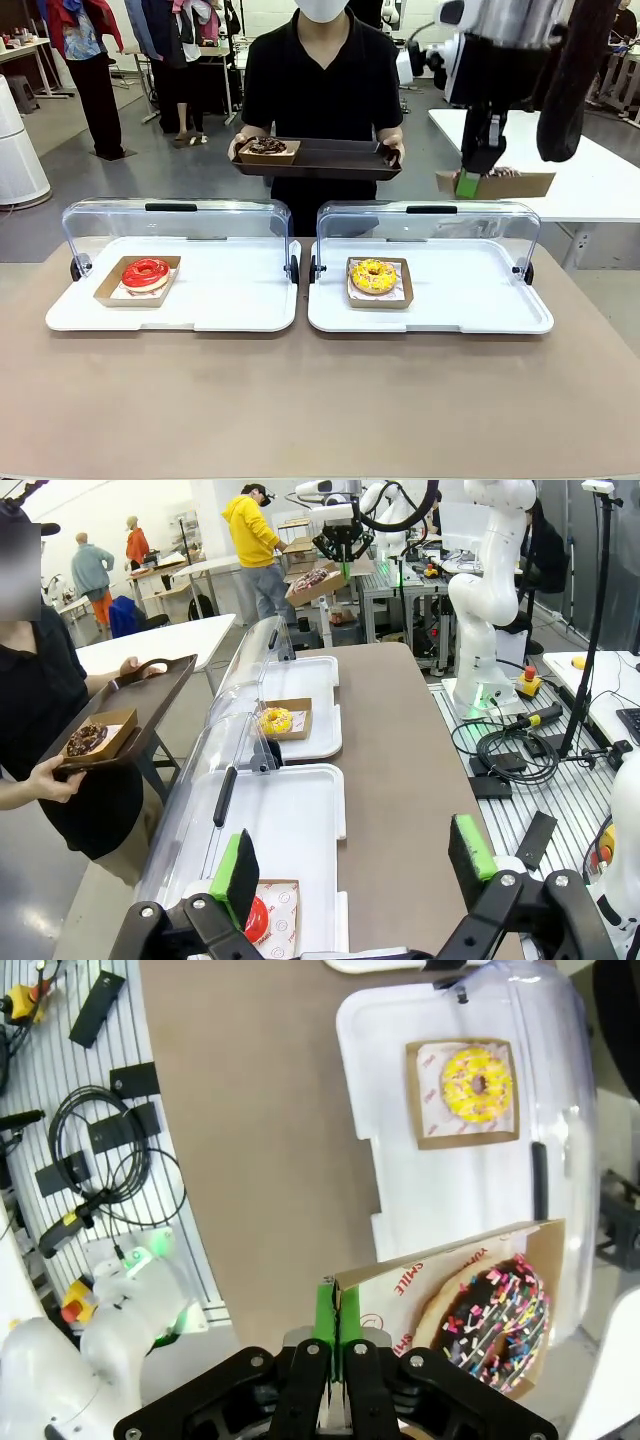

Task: Provide the desired donut to the person.
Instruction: Pick up and lift the Paper togo box containing the Donut pointed at by the person, then place the picked Paper togo box onto the Handle tray extended by the person.

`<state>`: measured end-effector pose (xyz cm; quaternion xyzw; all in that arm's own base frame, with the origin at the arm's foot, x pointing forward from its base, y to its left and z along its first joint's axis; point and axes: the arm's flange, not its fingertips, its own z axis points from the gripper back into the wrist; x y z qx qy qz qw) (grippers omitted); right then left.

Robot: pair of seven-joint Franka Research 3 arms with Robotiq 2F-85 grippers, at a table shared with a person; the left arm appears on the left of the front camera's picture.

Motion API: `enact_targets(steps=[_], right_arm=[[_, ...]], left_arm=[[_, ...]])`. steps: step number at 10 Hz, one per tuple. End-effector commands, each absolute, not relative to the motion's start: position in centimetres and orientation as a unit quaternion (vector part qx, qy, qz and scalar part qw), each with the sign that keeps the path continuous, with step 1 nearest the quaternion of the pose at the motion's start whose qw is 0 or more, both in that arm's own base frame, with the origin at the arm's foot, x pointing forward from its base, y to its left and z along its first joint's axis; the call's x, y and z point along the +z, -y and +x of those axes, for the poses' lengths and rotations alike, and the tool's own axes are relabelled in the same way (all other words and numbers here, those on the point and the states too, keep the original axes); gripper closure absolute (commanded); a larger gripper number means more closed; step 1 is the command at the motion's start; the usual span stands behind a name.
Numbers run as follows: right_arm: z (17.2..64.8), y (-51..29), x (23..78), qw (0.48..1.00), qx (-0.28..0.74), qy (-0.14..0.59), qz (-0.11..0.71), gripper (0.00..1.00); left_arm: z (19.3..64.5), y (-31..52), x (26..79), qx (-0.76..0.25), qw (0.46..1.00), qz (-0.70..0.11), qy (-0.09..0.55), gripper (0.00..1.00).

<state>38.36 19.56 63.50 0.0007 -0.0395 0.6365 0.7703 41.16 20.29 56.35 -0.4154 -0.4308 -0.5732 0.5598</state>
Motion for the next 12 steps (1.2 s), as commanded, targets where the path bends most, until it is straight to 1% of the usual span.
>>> enact_targets(steps=[1,2,12], right_arm=[[39.8,-20.0,62.7,0.764,0.644,0.016,-0.002,1.0],[38.4,-19.6,63.5,0.77,0.636,0.039,0.001,1.0],[38.4,-19.6,63.5,0.77,0.636,0.039,0.001,1.0]], left_arm=[[41.1,-20.4,56.6,-0.573,0.556,-0.417,0.434,0.0],[41.1,-20.4,56.6,-0.573,0.556,-0.417,0.434,0.0],[41.1,-20.4,56.6,-0.573,0.556,-0.417,0.434,0.0]])
